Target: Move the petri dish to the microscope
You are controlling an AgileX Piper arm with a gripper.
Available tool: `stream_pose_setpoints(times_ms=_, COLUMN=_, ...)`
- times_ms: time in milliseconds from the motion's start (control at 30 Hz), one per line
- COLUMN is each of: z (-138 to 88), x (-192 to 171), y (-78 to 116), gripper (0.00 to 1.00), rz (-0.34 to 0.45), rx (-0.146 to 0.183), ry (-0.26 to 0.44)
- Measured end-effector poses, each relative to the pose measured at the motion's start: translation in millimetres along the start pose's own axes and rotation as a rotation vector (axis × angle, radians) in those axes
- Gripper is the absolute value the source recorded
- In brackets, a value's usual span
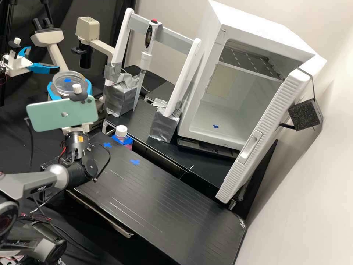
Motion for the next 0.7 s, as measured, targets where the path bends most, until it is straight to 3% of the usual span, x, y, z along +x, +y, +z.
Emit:
stream_pose_setpoints(times_ms=167, z=-8, x=36, y=-2.2, gripper=0.0, rz=-0.015, rx=0.017, ry=0.007)
stream_pose_setpoints(times_ms=433, z=4, x=91, y=-13.7, gripper=0.0, rz=-0.078, rx=0.023, ry=-0.094)
stream_pose_setpoints(times_ms=700, z=31, x=148, y=-22.4, gripper=0.0, rz=-0.116, rx=0.056, ry=-0.232)
